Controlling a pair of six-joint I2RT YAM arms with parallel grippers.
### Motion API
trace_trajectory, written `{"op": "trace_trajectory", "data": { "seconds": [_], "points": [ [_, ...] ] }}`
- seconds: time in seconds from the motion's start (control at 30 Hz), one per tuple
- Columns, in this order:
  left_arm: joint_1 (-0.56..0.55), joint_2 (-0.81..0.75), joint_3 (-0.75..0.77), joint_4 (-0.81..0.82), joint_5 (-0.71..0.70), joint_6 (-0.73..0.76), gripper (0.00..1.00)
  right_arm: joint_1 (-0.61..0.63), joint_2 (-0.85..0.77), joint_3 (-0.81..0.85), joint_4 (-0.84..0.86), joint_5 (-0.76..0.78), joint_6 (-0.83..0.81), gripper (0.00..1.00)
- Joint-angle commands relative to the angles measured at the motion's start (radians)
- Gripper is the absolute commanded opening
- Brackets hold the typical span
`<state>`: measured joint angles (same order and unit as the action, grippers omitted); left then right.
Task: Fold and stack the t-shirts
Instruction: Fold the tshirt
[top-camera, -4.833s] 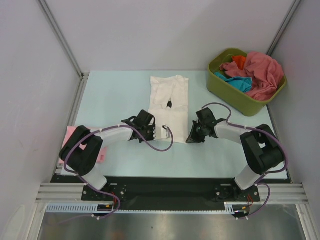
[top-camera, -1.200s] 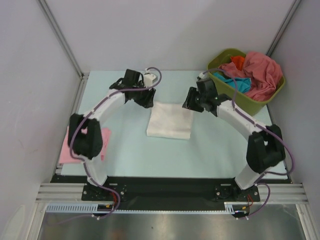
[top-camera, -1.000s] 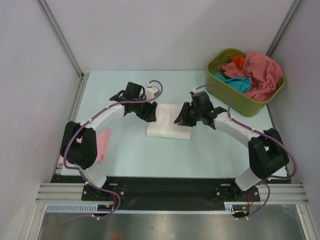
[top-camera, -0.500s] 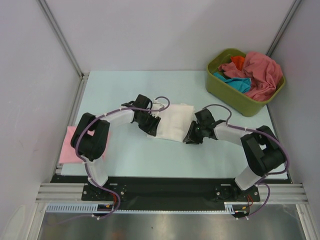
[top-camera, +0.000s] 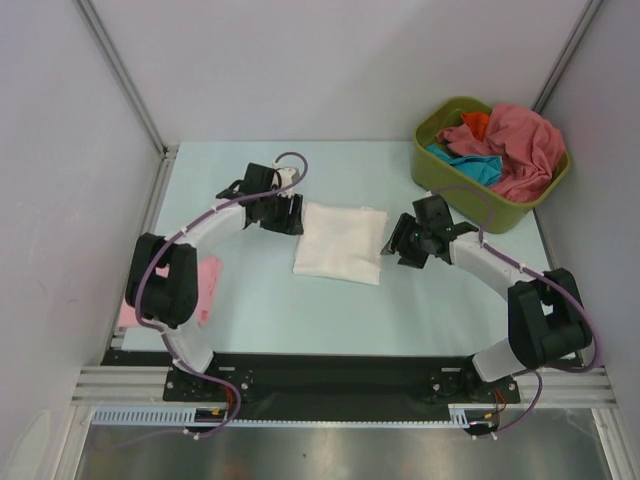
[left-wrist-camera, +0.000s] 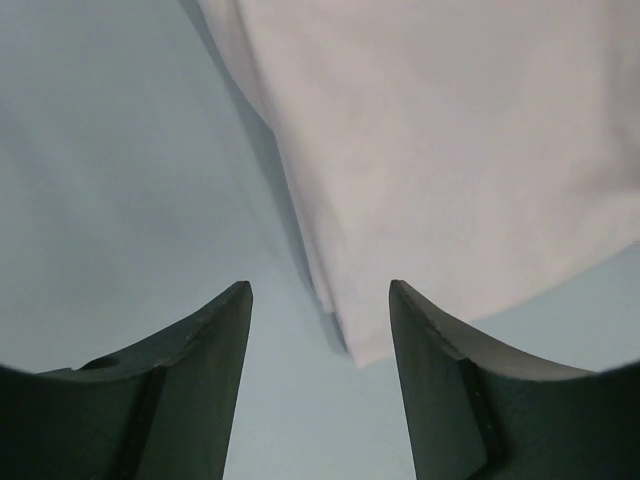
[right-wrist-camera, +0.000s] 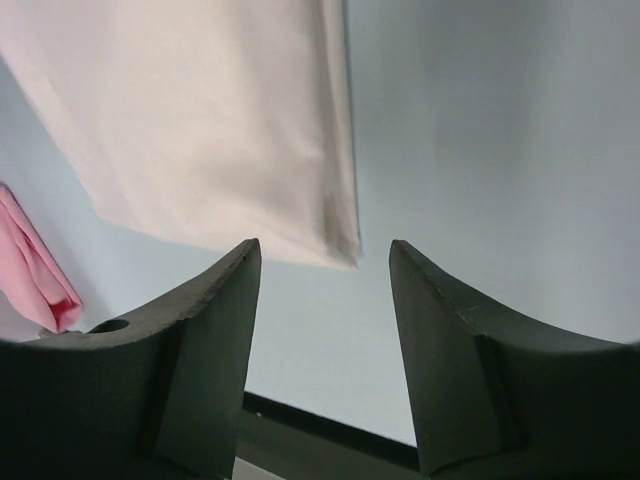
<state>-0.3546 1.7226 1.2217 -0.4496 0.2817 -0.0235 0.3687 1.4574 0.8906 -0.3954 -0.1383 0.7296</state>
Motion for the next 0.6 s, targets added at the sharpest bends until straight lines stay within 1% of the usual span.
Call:
{"op": "trace_trajectory", "data": {
  "seconds": [0.0, 0.13, 0.33, 0.47, 0.57],
  "points": [
    [0.005, 0.101, 0.076, 0.071, -0.01, -0.202, 0.63, -0.027, 0.076, 0.079, 0.058, 0.026, 0.004, 0.6],
    [0.016, 0.204, 0.142, 0.052, 0.01, -0.249, 0.65, -0.036, 0.168, 0.126, 0.114, 0.011, 0.013, 0.61],
    [0.02, 0.265, 0.156, 0.054, 0.016, -0.309, 0.66, -0.04, 0.316, 0.149, 0.177, -0.027, 0.047, 0.6],
    [0.02, 0.316, 0.159, 0.081, 0.08, -0.338, 0.66, -0.04, 0.369, 0.13, 0.234, -0.064, 0.063, 0.57],
    [0.02, 0.353, 0.159, 0.1, 0.103, -0.355, 0.63, -0.043, 0.397, 0.12, 0.273, -0.076, 0.082, 0.53]
  ]
}}
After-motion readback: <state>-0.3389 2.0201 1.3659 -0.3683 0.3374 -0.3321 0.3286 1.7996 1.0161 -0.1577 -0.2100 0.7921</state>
